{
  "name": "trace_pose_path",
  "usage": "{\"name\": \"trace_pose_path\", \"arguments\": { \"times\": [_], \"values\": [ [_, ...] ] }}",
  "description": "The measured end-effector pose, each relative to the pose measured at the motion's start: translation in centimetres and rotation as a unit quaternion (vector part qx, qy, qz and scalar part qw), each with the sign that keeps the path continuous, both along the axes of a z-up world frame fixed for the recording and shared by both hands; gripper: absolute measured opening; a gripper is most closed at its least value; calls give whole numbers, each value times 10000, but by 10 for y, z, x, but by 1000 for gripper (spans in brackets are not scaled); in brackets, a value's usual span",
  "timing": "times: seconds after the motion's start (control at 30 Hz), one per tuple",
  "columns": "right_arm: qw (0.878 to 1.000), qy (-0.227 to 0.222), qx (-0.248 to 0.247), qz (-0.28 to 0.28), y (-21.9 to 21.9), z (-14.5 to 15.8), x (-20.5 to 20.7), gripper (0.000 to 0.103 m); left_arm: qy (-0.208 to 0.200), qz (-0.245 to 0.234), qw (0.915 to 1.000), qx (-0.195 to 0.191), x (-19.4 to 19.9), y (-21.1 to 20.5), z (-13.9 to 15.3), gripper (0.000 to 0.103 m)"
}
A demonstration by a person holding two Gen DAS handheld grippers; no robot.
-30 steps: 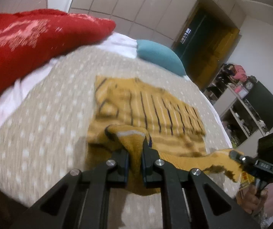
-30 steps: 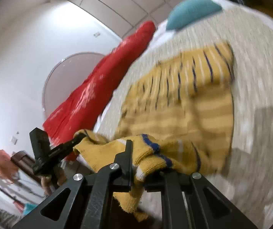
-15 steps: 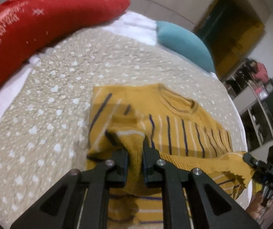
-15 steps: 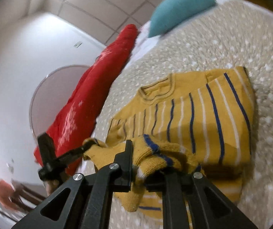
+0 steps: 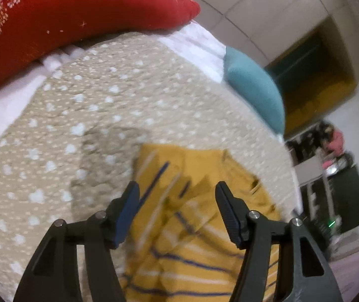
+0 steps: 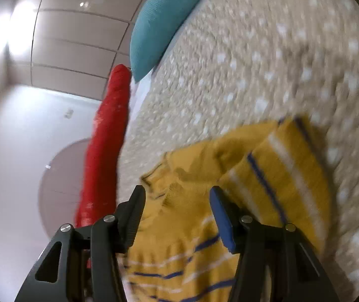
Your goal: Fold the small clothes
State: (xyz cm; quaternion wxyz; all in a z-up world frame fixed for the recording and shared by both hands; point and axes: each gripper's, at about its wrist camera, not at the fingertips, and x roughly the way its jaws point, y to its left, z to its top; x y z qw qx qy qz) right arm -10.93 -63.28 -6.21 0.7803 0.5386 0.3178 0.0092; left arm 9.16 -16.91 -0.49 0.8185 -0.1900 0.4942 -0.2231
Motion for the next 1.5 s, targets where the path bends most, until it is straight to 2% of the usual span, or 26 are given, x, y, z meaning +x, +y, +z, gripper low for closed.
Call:
{"name": "trace_pose_path", "arguments": {
  "times": [0.03,0.1,0.17,0.27,0.33,0.4,0.47,0.5,0.53,0.57,0.6,0.63,0.67,0.7,0.83,0.97,1.03,1.13,1.2,1.33,1.37,1.5],
  "values": [
    [9998,42,-185,-26,-1,4,-2,60,-60,-94,9997,232,-6,-1,-2,62],
    [9991,28,-415,-73,-2,14,-9,61,-180,-269,9986,429,-16,-4,-1,62],
    [9977,1,-674,-14,1,25,-17,61,-467,-568,9953,629,-31,-10,5,62],
    [9901,6,-1375,289,24,43,-30,61,-931,-1034,9867,838,-51,-30,15,62],
    [9820,-12,-1816,521,43,53,-32,61,-1120,-1326,9786,1101,-59,-51,16,62],
    [9696,-25,-2288,871,68,59,-29,61,-1242,-1515,9682,1558,-61,-74,11,62],
    [9555,46,-2665,1266,92,58,-20,60,-1126,-1480,9612,2036,-48,-91,-4,62],
    [9501,96,-2784,1400,100,55,-14,60,-955,-1320,9624,2175,-35,-93,-14,62],
    [9445,168,-2915,1506,106,51,-7,60,-829,-1184,9652,2177,-26,-89,-20,62],
    [9375,303,-3097,1555,111,44,-1,60,-564,-927,9731,2034,-9,-81,-29,62],
    [9332,433,-3220,1535,110,36,6,60,-264,-672,9822,1735,8,-68,-38,62],
    [9311,591,-3287,1470,107,27,15,60,-106,-557,9862,1558,17,-62,-43,62],
    [9330,681,-3242,1404,102,17,21,60,109,-402,9907,1294,28,-51,-51,65],
    [9368,726,-3157,1324,94,9,25,58,194,-290,9922,1193,35,-44,-55,67],
    [9524,567,-2812,1033,74,-9,38,58,217,-399,9934,1053,39,-39,-58,67],
    [9530,453,-2799,1070,74,-9,37,59,301,-201,9972,657,41,-20,-52,67],
    [9544,495,-2751,1045,72,-6,37,59,247,-117,9975,645,33,-10,-43,67],
    [9528,556,-2823,969,76,16,23,59,-12,-318,9973,668,11,-4,-25,68],
    [9543,416,-2829,871,75,32,5,60,-156,-532,9961,688,-12,3,-16,70],
    [9527,278,-2930,758,68,53,-46,60,-315,-958,9920,756,-54,8,-17,74],
    [9523,273,-2945,759,68,55,-58,60,-320,-1112,9900,806,-65,7,-21,77],
    [9521,304,-2939,783,69,47,-109,61,-139,-1475,9829,1093,-89,3,-47,77]
  ]
}}
